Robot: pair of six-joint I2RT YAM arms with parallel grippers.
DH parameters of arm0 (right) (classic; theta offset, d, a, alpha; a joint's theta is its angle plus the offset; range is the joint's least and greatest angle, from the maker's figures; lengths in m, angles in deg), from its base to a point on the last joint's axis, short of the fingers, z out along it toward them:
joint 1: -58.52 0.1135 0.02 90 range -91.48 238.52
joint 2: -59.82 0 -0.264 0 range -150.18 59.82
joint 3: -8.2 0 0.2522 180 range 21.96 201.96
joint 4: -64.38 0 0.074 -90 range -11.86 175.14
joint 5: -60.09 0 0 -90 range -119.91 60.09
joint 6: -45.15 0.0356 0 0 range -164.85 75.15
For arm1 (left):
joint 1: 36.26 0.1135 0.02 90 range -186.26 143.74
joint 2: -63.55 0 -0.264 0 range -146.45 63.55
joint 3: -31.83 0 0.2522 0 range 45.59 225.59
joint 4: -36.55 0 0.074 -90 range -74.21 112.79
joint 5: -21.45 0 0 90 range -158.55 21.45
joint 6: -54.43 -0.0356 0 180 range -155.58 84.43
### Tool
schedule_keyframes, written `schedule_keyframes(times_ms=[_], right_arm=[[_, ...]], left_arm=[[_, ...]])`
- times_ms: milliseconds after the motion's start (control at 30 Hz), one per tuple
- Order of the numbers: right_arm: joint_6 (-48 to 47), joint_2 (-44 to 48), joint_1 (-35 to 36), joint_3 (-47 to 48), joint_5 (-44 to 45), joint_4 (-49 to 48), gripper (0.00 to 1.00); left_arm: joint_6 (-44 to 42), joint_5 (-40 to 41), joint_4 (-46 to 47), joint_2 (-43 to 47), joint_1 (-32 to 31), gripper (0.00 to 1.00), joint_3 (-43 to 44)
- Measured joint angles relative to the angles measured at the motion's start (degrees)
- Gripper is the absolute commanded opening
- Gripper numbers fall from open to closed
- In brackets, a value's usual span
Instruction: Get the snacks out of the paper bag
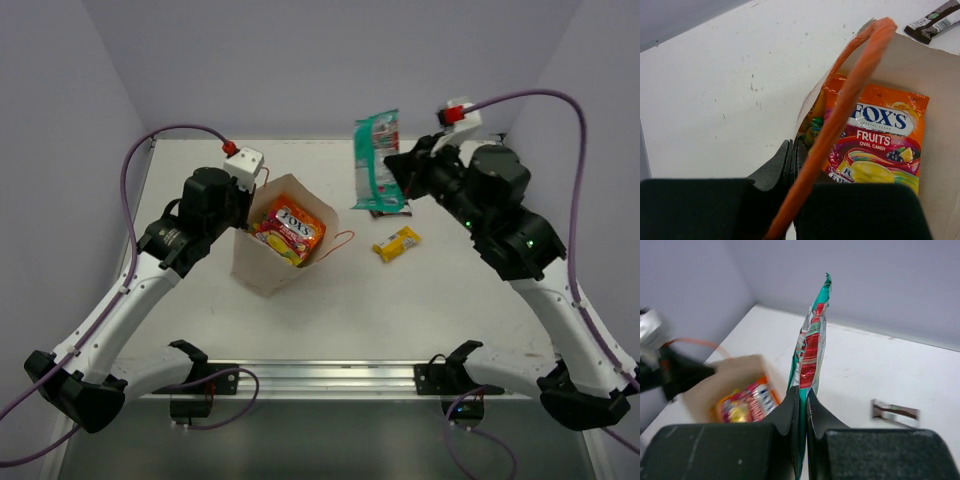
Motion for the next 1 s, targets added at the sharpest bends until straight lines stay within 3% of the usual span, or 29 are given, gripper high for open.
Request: schedule_keyframes(times_ms=[133,267,433,600,667,700,800,933,1000], right_arm=[[1.6,4.2,-16.2,-5.5,1.6,-3.0,0.0],[4.6,2.2,-30.3,-13.0,-1.2,-6.3,0.0],[8.5,-10.2,-42.8,-19.3,-8.2,-12.2,0.0],[9.9,-23.6,-48.6,-20.3,-14.1,-17.4,0.0],[10.1,-26.9,-49.8,-20.3,-15.2,-18.7,0.18],[10.3,-27.9,-50.3,-20.3,-15.3,-18.7,0.47],[11.0,-28.8,-51.1,-20.3,-14.1,-17.2,0.83],[11.1,-23.9,-50.0,-20.5,-12.2,-15.2,0.93],[11.1,-18.4,-47.3,-20.6,-11.2,-13.5,0.93]], left_arm=[[-0.8,0.1,0.0,0.0,0.0,0.0,0.0],[-1.7,0.1,0.1,-0.4,0.0,0.0,0.0],[-2.7,0.0,0.1,-0.4,0.0,0.0,0.0],[-3.3,-0.9,0.1,-0.4,0.0,0.0,0.0],[-4.0,-1.2,0.1,-0.4,0.0,0.0,0.0],[-4.3,-1.4,0.1,-0.4,0.0,0.0,0.0],[-5.1,-1.8,0.1,-0.4,0.0,0.0,0.0],[-6.2,-2.9,0.1,-0.4,0.0,0.0,0.0],[-6.9,-3.3,0.1,-0.4,0.0,0.0,0.0]])
